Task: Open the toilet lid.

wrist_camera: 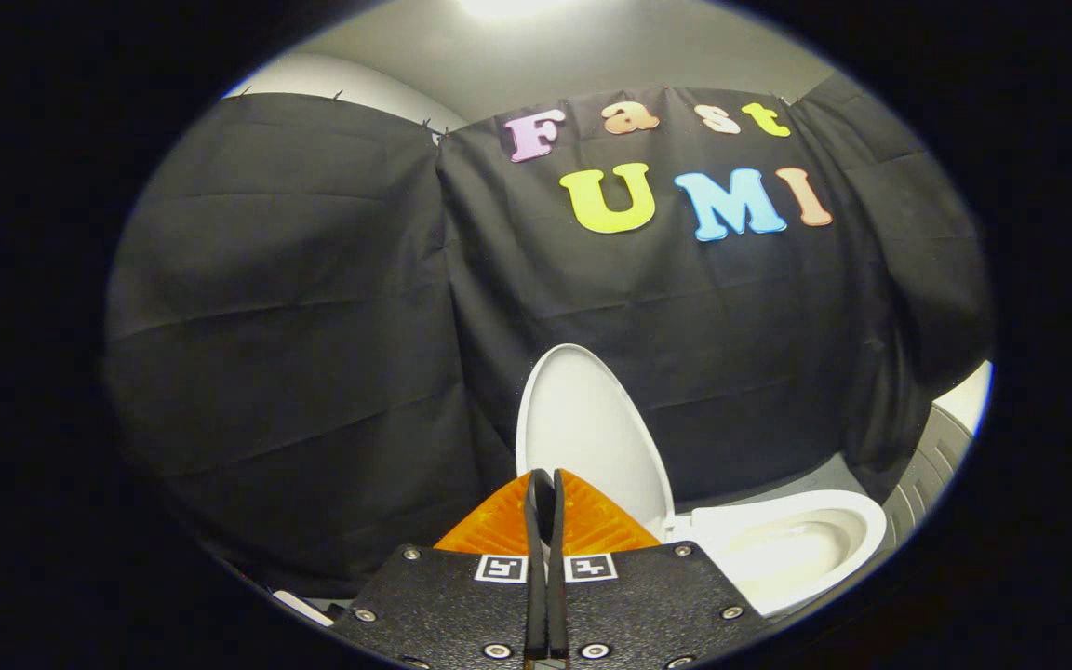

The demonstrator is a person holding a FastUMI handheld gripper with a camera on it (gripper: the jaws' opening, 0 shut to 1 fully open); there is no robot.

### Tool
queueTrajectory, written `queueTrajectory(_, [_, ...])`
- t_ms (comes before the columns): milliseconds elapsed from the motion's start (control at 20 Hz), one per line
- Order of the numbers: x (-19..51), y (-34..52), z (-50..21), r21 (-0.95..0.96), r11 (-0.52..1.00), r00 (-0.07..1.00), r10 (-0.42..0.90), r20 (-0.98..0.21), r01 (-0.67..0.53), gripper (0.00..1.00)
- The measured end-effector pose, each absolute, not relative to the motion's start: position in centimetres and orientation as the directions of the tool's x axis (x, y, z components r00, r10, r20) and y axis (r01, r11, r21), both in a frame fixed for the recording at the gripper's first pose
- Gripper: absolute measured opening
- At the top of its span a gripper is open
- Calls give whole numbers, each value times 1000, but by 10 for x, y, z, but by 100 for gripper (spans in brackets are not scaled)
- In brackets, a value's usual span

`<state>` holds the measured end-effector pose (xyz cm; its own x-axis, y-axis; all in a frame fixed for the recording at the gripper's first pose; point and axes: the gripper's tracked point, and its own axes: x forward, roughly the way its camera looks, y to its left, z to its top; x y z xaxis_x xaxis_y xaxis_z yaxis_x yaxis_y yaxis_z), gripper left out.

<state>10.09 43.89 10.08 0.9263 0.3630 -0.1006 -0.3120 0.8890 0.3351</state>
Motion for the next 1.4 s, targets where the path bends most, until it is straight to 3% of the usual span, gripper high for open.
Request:
queueTrajectory(300, [99, 431, 106, 189, 931, 936, 336, -102, -313, 1])
queueTrajectory(350, [94, 427, 110, 152, 936, 938, 333, -92, -318, 4])
queueTrajectory(650, [67, 407, 134, 160, 917, 930, 368, 9, -365, 95])
queueTrajectory(950, [51, 323, 164, 171, 944, 958, 272, 86, -283, 95])
queueTrajectory(1400, [45, 198, 179, 150, 978, 986, 128, 108, -143, 95])
